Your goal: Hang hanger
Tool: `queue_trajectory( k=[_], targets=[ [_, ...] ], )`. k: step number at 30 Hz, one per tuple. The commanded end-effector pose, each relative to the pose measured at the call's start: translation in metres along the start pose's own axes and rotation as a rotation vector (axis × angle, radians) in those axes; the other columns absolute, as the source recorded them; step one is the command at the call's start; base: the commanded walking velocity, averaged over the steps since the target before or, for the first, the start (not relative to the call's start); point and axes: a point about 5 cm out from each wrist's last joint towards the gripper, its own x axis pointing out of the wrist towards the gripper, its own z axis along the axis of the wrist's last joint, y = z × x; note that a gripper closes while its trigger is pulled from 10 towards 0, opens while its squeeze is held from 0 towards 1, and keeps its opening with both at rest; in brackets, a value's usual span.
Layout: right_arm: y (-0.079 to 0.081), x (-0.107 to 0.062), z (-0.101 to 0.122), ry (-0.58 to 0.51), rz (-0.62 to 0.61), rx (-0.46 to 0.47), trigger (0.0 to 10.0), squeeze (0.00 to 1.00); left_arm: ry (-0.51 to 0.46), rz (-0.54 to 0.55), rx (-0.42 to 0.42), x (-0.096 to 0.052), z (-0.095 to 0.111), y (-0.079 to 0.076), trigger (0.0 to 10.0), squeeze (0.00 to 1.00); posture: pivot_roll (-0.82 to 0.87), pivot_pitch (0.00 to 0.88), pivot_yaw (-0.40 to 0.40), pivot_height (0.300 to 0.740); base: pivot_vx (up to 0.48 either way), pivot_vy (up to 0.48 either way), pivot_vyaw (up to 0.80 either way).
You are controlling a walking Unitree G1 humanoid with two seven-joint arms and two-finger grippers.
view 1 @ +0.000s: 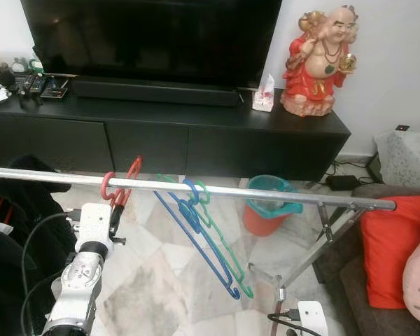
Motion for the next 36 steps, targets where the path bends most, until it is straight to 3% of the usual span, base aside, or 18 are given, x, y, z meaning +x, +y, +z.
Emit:
queue_trajectory(
  k=[1,7,11,18,24,26,27,28,35,36],
  targets=[
    [-0.004,0.0,0.0,0.002,-0.008,0.004,10.0,0.0,-0.023,-0.01,-0.02,-0.004,0.007,0.003,10.0,1.0,0.06,0.0,-0.124,0.74,0.0,0.0,0.0],
    [-0.004,0.0,0.0,0.002,-0.007,0.003,10.0,0.0,-0.088,-0.022,-0.011,-0.02,0.02,0.01,10.0,1.0,0.07,0.0,-0.125,0.74,0.0,0.0,0.0],
    [-0.004,0.0,0.0,0.002,-0.007,0.002,10.0,0.0,-0.119,-0.035,-0.017,-0.041,0.031,0.017,10.0,1.0,0.07,0.0,-0.125,0.74,0.0,0.0,0.0],
    [-0.004,0.0,0.0,0.002,-0.009,0.002,10.0,0.0,-0.143,-0.026,-0.033,-0.064,0.042,0.024,10.0,1.0,0.08,0.0,-0.125,0.74,0.0,0.0,0.0],
    [-0.005,0.0,0.0,0.003,-0.01,0.0,10.0,0.0,-0.111,0.126,-0.029,-0.078,0.036,0.041,10.0,1.0,0.09,0.0,-0.123,0.74,0.0,0.0,0.0],
    [-0.004,0.0,0.0,0.003,-0.009,-0.001,10.0,0.0,-0.022,0.244,-0.013,-0.083,0.015,0.052,10.0,1.0,0.09,0.0,-0.122,0.74,0.0,0.0,0.0],
    [-0.004,0.0,0.0,0.003,-0.008,-0.001,10.0,0.0,0.029,0.263,-0.005,-0.084,0.004,0.053,10.0,0.85,0.08,0.0,-0.121,0.74,0.0,0.0,0.0],
    [-0.003,0.0,0.0,0.003,-0.009,0.002,10.0,0.0,0.114,0.264,0.006,-0.085,-0.013,0.051,10.0,0.0,0.08,0.0,-0.118,0.74,0.0,0.0,0.0],
    [-0.003,0.0,-0.001,0.003,-0.012,0.007,10.0,0.0,0.251,0.328,0.001,-0.085,-0.046,0.05,10.0,0.0,0.07,0.0,-0.111,0.74,0.0,0.0,0.0],
    [-0.003,0.0,-0.001,0.003,-0.012,0.01,10.0,0.0,0.296,0.341,-0.016,-0.084,-0.058,0.049,10.0,0.0,0.07,0.0,-0.111,0.74,0.0,0.0,0.0]
  ],
)
